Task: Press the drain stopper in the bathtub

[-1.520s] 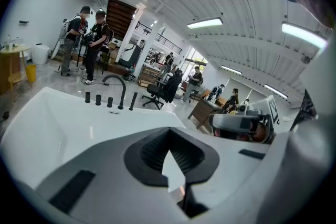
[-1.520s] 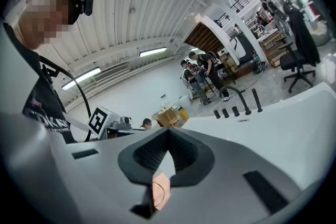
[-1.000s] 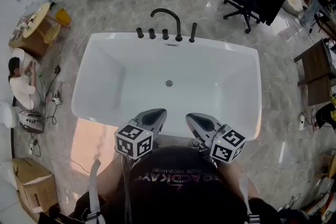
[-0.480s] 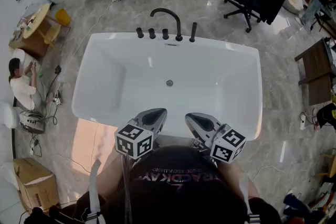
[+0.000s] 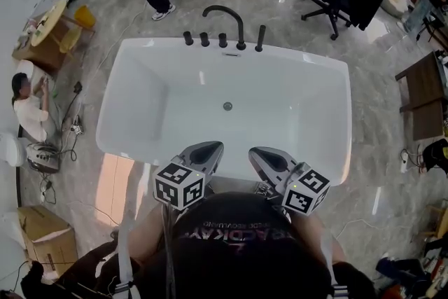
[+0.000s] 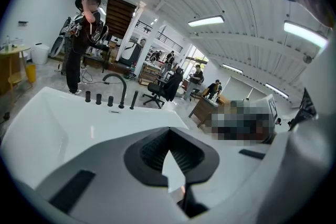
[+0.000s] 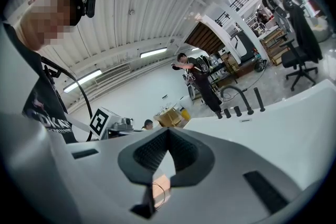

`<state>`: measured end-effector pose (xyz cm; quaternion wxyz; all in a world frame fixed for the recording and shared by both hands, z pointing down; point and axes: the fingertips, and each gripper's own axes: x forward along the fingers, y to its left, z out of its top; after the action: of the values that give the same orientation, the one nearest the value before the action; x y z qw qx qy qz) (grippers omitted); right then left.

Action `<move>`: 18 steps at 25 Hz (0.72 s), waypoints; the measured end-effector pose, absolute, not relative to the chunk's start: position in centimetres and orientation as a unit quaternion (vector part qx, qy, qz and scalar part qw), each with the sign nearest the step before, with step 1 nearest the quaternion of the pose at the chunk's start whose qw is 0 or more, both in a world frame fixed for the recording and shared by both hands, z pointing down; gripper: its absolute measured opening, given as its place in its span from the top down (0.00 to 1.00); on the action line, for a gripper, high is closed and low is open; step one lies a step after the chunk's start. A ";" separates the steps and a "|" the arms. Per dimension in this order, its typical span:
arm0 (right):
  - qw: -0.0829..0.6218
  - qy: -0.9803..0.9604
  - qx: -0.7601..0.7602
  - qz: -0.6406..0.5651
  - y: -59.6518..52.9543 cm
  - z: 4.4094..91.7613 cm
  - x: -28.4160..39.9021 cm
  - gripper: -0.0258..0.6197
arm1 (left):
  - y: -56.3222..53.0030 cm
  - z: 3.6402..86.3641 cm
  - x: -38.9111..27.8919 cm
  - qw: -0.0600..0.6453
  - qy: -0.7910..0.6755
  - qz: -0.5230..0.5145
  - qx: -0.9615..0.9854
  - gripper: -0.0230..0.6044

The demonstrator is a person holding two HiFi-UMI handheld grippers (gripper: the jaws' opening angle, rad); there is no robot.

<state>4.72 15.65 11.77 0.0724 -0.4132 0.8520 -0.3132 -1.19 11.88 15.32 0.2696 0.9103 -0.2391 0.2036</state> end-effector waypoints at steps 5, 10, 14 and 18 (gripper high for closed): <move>0.068 0.852 -0.412 -0.315 15.7 11.9 4.6 0.94 | 12.0 15.5 -1.5 0.273 -0.243 0.203 0.908 0.96; 0.064 0.852 -0.410 -0.320 15.4 11.9 4.7 0.94 | 11.8 15.4 -1.5 0.279 -0.245 0.203 0.906 0.96; 0.061 0.853 -0.408 -0.320 15.3 11.9 4.6 0.94 | 11.9 15.6 -1.6 0.280 -0.246 0.203 0.905 0.96; 0.062 0.851 -0.409 -0.324 15.2 12.0 4.8 0.94 | 11.8 15.7 -1.7 0.286 -0.249 0.202 0.903 0.96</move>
<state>4.77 15.22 11.96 0.0615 -0.4093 0.8505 -0.3244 -1.71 11.82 15.72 0.2861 0.9030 -0.2489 0.2019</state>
